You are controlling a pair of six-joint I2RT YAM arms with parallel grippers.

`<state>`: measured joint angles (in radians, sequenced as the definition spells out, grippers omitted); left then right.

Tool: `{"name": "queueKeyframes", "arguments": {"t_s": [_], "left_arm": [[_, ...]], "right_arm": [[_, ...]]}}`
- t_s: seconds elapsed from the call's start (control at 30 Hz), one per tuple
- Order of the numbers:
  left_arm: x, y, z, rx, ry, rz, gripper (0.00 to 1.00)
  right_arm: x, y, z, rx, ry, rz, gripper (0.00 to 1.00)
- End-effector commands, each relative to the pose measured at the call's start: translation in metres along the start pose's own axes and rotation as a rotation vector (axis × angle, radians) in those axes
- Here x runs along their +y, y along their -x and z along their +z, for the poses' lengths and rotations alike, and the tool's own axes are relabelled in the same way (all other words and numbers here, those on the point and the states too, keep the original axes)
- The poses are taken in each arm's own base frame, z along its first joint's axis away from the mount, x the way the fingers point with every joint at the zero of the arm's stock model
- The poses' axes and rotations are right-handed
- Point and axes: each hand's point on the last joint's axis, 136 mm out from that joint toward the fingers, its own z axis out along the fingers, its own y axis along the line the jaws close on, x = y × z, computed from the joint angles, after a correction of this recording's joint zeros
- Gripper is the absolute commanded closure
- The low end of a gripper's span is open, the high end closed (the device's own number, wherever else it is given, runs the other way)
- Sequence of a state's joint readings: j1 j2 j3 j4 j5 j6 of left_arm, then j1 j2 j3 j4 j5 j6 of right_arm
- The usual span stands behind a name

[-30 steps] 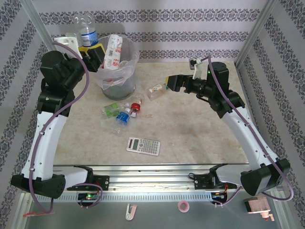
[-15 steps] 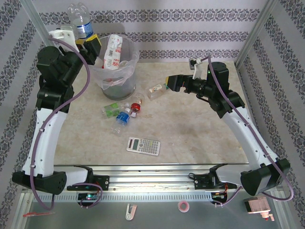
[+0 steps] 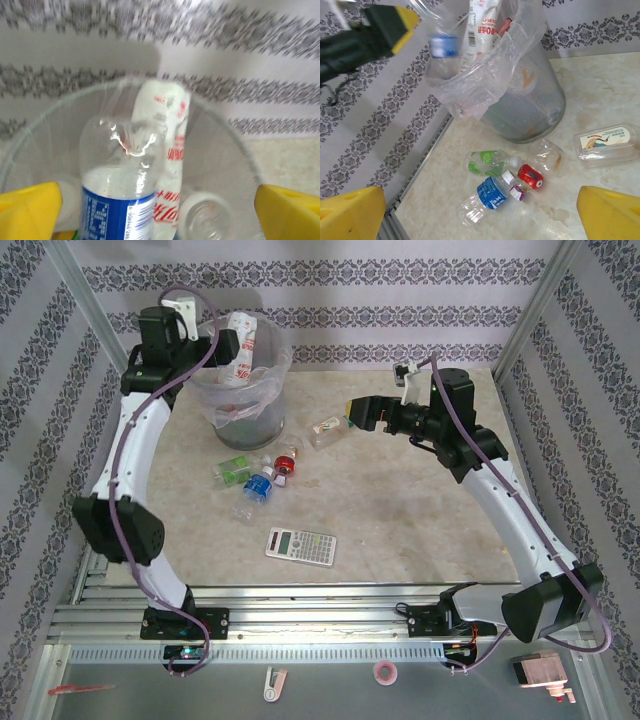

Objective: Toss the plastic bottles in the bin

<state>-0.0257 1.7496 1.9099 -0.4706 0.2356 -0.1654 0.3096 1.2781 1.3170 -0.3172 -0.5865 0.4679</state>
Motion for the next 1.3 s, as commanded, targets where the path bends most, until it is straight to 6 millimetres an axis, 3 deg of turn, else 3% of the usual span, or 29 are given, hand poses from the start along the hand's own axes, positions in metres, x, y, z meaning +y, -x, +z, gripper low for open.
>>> {"name": "queueKeyframes", "arguments": {"t_s": [0.0, 0.23, 0.5, 0.63, 0.87, 1.27], "left_arm": [[-0.010, 0.039, -0.041, -0.077, -0.004, -0.036, 0.00], [-0.027, 0.066, -0.086, -0.155, -0.036, -0.010, 0.00], [-0.070, 0.092, -0.146, -0.268, -0.198, 0.029, 0.00], [-0.099, 0.090, -0.171, -0.282, -0.285, 0.105, 0.00], [-0.127, 0.079, -0.201, -0.298, -0.369, 0.179, 0.00], [-0.153, 0.057, -0.218, -0.288, -0.425, 0.239, 0.00]], "right_arm": [[-0.001, -0.007, 0.001, 0.018, 0.021, 0.016, 0.02], [-0.018, -0.021, 0.007, 0.045, -0.021, 0.052, 0.02], [-0.088, -0.042, 0.022, 0.129, -0.272, 0.262, 0.02], [-0.106, -0.047, 0.035, 0.148, -0.289, 0.385, 0.02], [-0.132, -0.051, 0.055, 0.149, -0.336, 0.519, 0.02], [-0.170, -0.061, 0.099, 0.185, -0.391, 0.709, 0.02]]}}
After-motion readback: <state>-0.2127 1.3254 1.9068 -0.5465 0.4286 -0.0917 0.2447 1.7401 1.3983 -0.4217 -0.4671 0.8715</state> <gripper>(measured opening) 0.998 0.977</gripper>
